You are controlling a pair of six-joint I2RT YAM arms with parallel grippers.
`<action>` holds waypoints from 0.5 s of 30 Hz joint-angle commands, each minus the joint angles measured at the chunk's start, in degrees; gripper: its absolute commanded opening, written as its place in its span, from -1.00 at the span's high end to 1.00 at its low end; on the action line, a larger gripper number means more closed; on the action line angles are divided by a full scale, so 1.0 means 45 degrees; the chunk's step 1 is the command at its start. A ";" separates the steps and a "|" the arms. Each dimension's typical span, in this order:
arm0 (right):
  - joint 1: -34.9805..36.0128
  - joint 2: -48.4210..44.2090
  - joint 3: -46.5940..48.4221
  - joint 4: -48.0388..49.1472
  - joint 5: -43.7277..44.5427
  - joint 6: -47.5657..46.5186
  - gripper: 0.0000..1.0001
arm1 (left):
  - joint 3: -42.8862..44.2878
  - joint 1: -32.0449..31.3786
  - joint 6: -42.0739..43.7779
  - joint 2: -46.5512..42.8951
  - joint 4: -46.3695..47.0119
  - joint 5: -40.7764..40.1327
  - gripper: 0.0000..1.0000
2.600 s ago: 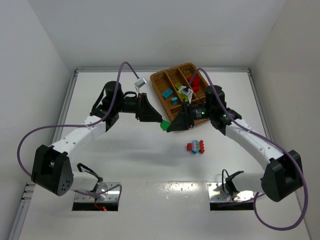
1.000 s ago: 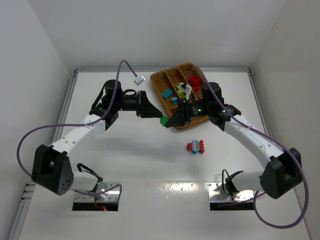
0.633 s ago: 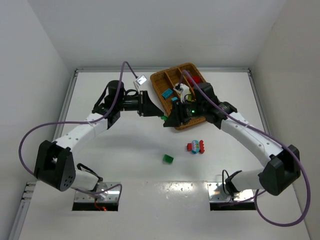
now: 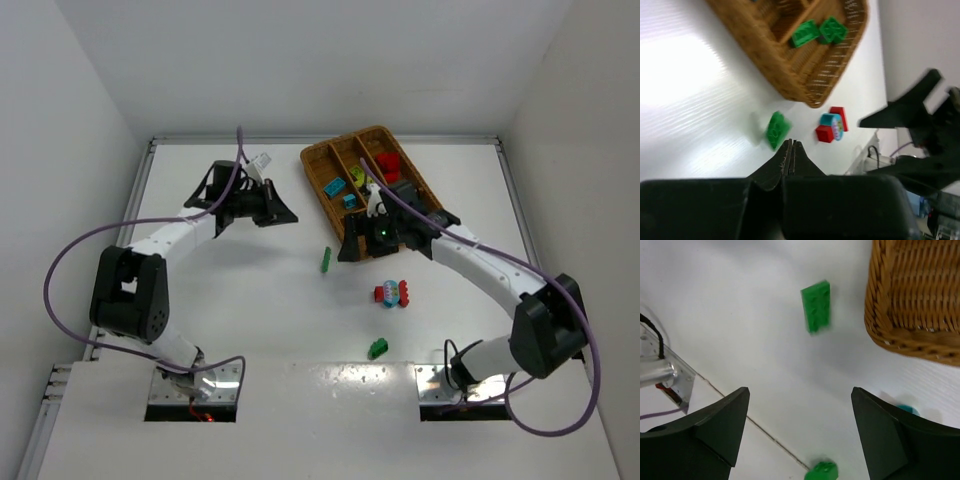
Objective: Sort the legos into containers by color
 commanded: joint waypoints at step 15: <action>0.1421 -0.3179 -0.3681 -0.2921 0.3873 0.3581 -0.61 | -0.1215 0.0191 0.0462 -0.0062 -0.1499 -0.2654 1.00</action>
